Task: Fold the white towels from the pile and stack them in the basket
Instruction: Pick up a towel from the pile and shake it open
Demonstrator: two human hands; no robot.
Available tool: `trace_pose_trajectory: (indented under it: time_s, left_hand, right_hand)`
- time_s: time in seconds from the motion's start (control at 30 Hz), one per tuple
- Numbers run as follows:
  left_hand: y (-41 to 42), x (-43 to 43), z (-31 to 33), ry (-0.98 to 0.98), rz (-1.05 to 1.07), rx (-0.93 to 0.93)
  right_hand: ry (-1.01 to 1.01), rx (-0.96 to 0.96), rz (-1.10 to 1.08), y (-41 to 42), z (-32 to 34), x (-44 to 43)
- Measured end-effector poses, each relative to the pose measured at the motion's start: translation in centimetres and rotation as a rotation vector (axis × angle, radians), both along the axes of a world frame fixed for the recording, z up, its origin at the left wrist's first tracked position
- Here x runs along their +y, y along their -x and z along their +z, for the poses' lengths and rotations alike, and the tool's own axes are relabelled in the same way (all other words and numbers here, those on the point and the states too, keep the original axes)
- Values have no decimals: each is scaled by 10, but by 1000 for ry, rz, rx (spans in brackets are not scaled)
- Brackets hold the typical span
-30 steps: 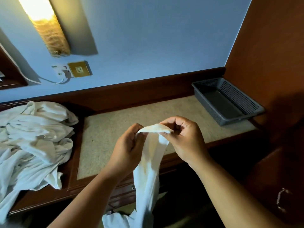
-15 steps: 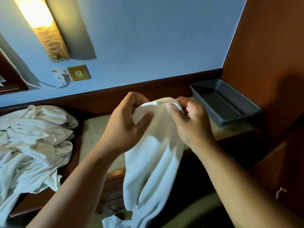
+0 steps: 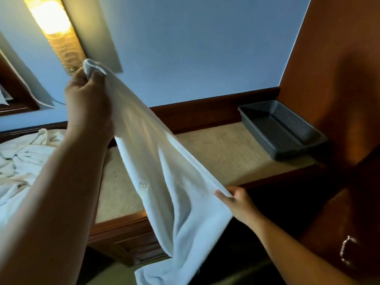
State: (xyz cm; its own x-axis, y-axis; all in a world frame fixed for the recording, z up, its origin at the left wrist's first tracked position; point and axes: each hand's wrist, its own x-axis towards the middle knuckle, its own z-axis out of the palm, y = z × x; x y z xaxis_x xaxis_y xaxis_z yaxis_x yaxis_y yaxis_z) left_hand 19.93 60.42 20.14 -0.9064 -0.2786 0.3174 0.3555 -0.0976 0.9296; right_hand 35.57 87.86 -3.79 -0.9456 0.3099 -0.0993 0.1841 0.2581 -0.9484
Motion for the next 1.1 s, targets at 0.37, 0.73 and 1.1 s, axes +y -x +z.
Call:
trace_pose_trajectory:
  time_s: [0.37,0.73,1.1]
  left_hand:
    - [-20,25,-77,630,61,-119]
    - [-75,79,-121,542,-877,-79]
    - [-69,100,-95,49,-780,-218]
  right_hand:
    - [-86,216,-140,23,60,15]
    - [-48,460,78,20,139,-5]
    - [23,113,144,6,38,28]
